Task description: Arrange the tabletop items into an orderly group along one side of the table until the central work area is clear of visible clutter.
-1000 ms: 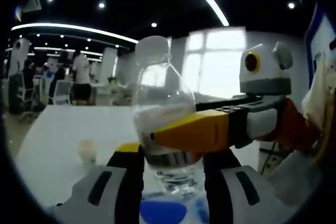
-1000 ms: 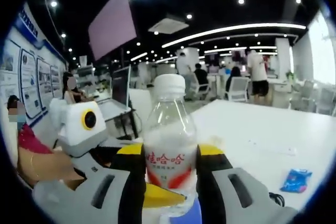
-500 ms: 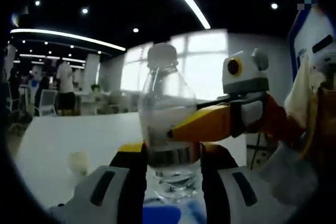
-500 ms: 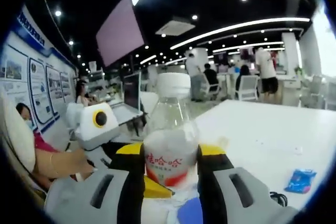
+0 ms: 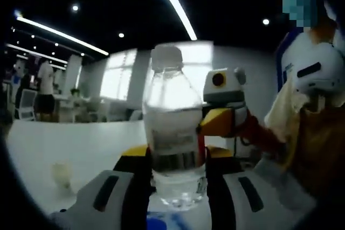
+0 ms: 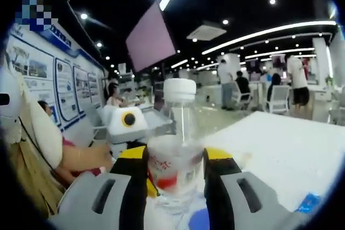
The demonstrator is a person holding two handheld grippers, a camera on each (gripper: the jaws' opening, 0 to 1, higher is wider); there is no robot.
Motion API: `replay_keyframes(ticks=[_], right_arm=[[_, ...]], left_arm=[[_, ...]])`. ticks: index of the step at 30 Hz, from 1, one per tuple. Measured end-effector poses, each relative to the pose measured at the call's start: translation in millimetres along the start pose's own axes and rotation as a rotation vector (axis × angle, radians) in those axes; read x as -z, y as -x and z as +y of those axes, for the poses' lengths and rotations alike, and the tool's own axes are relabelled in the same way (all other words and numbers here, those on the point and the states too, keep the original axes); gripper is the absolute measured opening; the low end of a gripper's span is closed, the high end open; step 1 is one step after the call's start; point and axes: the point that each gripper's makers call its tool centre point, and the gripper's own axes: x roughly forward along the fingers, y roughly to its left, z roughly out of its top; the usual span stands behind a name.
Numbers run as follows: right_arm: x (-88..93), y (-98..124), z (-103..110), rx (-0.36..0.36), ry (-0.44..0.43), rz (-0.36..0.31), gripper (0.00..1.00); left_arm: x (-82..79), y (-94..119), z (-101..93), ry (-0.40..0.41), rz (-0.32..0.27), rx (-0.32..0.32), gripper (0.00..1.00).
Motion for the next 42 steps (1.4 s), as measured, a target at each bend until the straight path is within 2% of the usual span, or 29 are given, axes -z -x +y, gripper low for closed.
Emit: replay_keyframes(ticks=[2, 4, 5, 7, 8, 9, 15, 22, 25, 33, 35, 38, 42], right_arm=[[-3.2, 1.8, 4.9, -0.05, -0.017, -0.007, 0.39], [-7.2, 4.6, 11.2, -0.105, 0.016, -0.011, 0.39], [-7.9, 5.4, 12.0, -0.11, 0.008, -0.013, 0.39], [-11.9, 9.2, 18.6, -0.176, 0.016, -0.026, 0.38], [-13.0, 10.6, 17.9, -0.18, -0.012, -0.028, 0.38], [-15.3, 12.9, 23.4, -0.223, -0.002, -0.036, 0.37], [-22.7, 16.1, 36.0, -0.273, 0.008, -0.048, 0.39], [-23.1, 20.9, 49.5, -0.324, 0.019, -0.023, 0.4], [-19.2, 22.6, 55.9, -0.36, 0.027, 0.005, 0.41], [-11.4, 20.1, 64.6, -0.385, -0.009, 0.041, 0.42], [-16.6, 19.8, 62.8, -0.362, -0.005, 0.005, 0.41], [-30.0, 20.8, 62.9, -0.374, -0.073, -0.064, 0.4], [-32.2, 19.1, 57.0, -0.344, -0.034, -0.064, 0.39]], left_arm=[[-2.4, 1.2, -4.6, 0.005, -0.007, 0.03, 0.36], [-5.3, 1.7, -9.9, 0.014, -0.014, 0.061, 0.36], [-6.9, 2.1, -12.2, 0.021, -0.019, 0.073, 0.37], [-11.5, 3.5, -19.2, 0.039, -0.027, 0.109, 0.37], [-12.3, 3.5, -20.4, 0.034, -0.025, 0.112, 0.37], [-12.3, 3.2, -23.7, 0.019, -0.016, 0.124, 0.37], [-13.2, -1.3, -41.9, 0.008, 0.018, 0.2, 0.37], [-14.5, -3.5, -54.8, 0.017, 0.022, 0.263, 0.37], [-12.2, -5.2, -62.1, 0.004, 0.051, 0.289, 0.37], [-16.5, -6.5, -68.4, 0.009, 0.036, 0.311, 0.37], [-17.7, -5.9, -66.3, 0.003, 0.031, 0.303, 0.37], [-28.7, -4.9, -67.1, 0.026, -0.019, 0.318, 0.37], [-29.3, -7.2, -63.5, 0.002, -0.007, 0.296, 0.38]])
